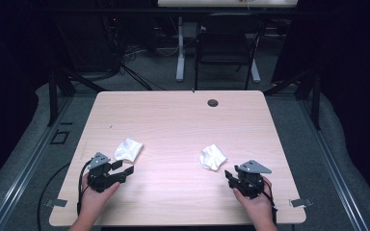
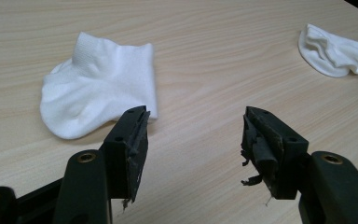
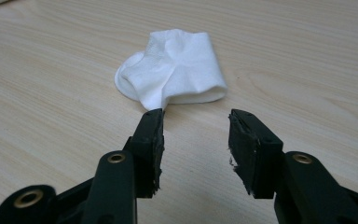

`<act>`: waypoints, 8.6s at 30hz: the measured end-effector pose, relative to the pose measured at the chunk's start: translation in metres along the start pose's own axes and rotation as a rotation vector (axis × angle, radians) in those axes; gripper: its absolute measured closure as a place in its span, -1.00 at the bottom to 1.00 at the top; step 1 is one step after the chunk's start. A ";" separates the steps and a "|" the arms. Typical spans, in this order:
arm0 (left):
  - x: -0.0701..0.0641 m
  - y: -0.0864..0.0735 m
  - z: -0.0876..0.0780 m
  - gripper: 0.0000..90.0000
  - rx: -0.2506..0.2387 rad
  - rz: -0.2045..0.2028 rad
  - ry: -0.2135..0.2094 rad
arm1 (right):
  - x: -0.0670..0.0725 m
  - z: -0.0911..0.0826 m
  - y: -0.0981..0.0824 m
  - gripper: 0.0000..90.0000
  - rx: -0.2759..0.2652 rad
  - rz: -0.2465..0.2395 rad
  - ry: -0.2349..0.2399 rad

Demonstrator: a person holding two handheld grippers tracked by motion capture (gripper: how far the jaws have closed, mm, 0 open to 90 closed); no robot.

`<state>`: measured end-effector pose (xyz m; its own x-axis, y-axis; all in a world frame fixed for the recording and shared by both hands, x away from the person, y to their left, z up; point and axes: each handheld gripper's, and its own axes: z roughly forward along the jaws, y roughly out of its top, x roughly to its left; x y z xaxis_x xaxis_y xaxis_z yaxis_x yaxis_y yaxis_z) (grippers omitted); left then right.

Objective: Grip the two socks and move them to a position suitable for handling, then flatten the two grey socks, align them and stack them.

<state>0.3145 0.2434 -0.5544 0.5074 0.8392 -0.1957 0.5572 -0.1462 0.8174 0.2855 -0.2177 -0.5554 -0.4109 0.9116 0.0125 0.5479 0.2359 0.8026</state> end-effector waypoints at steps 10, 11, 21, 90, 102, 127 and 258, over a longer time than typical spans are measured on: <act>-0.002 0.000 0.001 -0.09 0.002 0.010 0.006 | 0.002 0.000 0.002 0.30 0.004 -0.006 0.001; -0.002 0.000 0.001 -0.08 0.003 0.011 0.008 | 0.001 0.001 0.002 0.30 0.009 -0.009 0.003; 0.009 0.006 0.004 0.14 0.026 -0.018 0.044 | 0.001 -0.003 0.010 0.40 0.000 0.016 0.023; 0.020 0.019 0.066 0.60 0.166 0.011 0.133 | 0.046 0.063 0.030 0.85 0.233 -0.081 0.053; 0.002 0.019 0.071 0.62 0.178 0.052 0.106 | 0.067 0.061 0.027 0.86 0.231 -0.089 0.079; 0.005 0.020 0.079 0.60 0.132 -0.014 0.067 | 0.106 0.065 0.026 0.88 0.220 -0.075 0.170; -0.081 -0.003 0.055 0.17 0.162 0.134 -0.118 | 0.130 0.043 0.034 0.96 0.072 -0.121 0.293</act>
<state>0.3077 0.1467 -0.5704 0.6520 0.7408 -0.1615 0.5731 -0.3421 0.7446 0.2822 -0.0763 -0.5525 -0.6625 0.7425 0.0993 0.5281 0.3690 0.7648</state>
